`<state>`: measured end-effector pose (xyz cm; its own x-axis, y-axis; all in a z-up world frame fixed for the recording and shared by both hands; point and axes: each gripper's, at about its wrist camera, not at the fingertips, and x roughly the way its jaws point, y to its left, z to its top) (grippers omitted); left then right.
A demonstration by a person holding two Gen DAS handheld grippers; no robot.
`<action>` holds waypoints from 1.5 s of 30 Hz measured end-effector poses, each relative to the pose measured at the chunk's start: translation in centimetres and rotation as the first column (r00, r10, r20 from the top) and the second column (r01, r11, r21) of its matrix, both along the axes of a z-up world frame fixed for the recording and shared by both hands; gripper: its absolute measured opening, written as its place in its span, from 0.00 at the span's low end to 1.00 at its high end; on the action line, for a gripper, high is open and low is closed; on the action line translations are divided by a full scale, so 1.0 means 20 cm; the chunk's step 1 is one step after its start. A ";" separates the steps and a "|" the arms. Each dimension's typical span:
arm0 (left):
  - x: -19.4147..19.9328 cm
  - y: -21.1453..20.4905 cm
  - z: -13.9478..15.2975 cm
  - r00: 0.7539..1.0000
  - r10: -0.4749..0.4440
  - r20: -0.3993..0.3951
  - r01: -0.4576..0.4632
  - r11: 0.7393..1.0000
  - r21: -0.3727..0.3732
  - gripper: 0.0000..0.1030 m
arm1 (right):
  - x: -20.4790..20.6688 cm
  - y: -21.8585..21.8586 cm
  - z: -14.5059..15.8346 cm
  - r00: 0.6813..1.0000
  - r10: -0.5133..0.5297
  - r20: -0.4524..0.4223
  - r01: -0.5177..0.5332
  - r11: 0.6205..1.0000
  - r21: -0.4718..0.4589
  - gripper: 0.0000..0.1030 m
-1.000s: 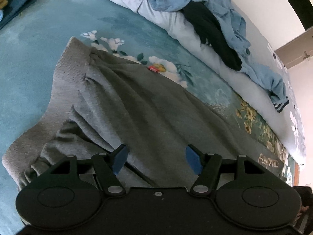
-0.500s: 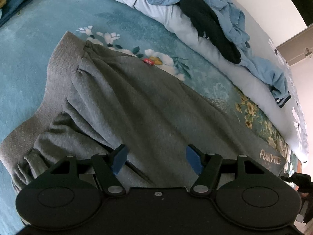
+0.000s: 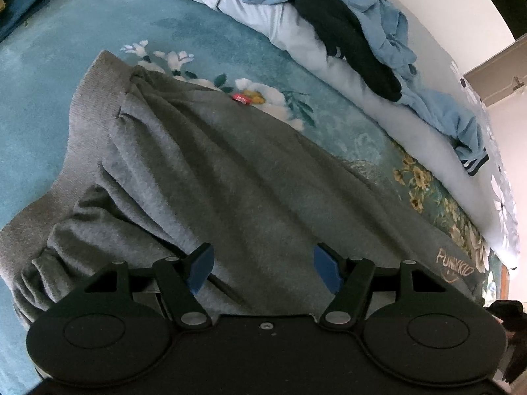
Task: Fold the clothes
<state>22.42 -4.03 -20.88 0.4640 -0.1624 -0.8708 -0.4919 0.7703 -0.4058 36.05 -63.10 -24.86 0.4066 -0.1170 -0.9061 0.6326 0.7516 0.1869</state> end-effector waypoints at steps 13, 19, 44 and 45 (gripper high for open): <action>-0.04 0.04 -0.03 0.999 0.037 -0.008 -0.037 0.999 -0.017 0.63 | 0.03 0.07 0.24 0.991 0.113 0.070 -0.109 0.993 -0.053 0.20; -0.03 0.01 -0.04 1.000 0.030 -0.008 -0.030 0.999 -0.034 0.63 | 0.26 0.13 0.15 0.998 0.025 0.064 -0.039 0.973 0.229 0.31; -0.04 0.05 -0.08 0.998 0.054 -0.036 -0.055 0.998 -0.030 0.67 | 0.47 0.18 -0.04 0.934 -0.304 -0.188 0.349 0.889 0.295 0.34; -0.04 0.05 -0.08 0.998 0.051 -0.037 -0.052 0.998 -0.030 0.67 | 0.47 0.17 -0.04 0.930 -0.312 -0.195 0.359 0.884 0.300 0.34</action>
